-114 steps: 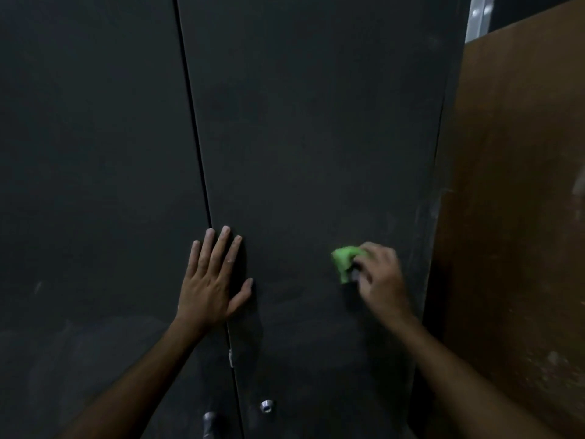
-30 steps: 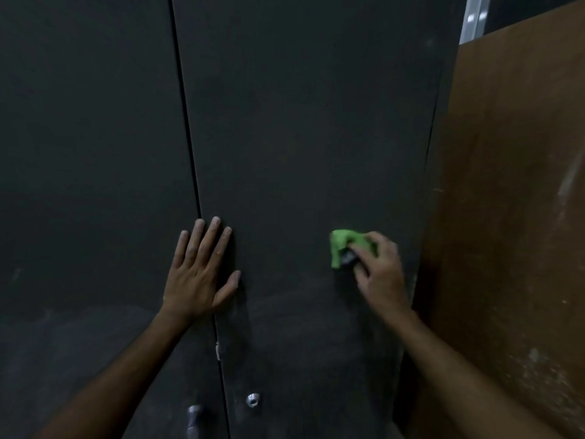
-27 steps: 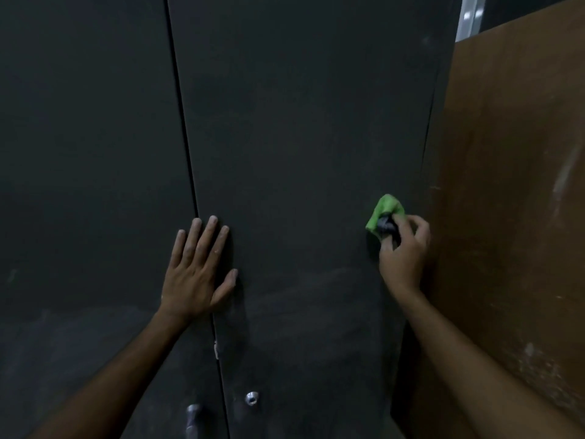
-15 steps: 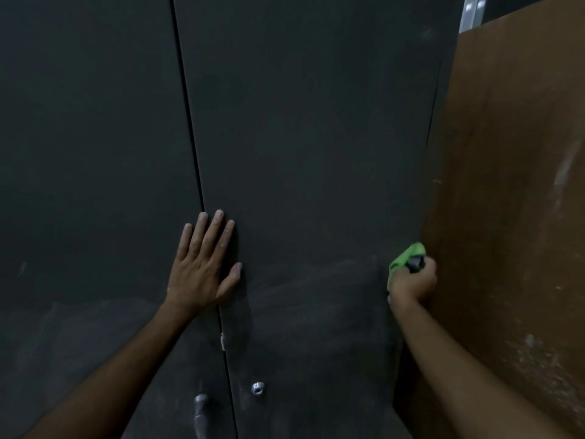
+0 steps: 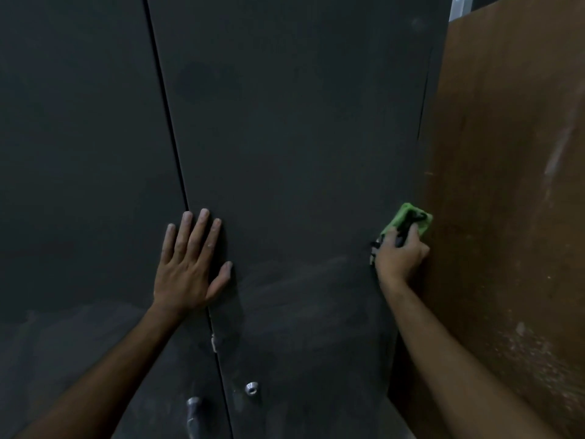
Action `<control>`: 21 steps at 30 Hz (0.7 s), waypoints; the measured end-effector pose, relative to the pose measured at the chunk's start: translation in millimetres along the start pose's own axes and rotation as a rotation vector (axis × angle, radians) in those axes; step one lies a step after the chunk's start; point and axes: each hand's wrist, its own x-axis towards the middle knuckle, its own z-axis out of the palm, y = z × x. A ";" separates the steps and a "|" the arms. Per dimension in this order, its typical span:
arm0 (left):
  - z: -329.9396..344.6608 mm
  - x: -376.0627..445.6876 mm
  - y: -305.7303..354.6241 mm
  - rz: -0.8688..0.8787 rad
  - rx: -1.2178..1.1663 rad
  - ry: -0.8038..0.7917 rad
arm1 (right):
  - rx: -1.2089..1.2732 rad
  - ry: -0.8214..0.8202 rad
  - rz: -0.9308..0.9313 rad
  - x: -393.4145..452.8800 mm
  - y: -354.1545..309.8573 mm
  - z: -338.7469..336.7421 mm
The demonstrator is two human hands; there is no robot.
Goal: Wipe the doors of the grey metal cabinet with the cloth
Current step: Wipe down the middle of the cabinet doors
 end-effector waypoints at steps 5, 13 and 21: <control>-0.7 -1.0 -2.3 0.007 0.001 0.006 | -0.147 -0.125 -0.210 -61.8 52.4 5.2; -1.2 1.0 0.6 0.003 -0.001 0.023 | 0.027 0.036 -0.037 -41.2 0.2 21.5; -2.0 0.5 -0.8 0.008 -0.012 0.030 | 0.069 -0.024 -0.046 -64.9 53.9 23.8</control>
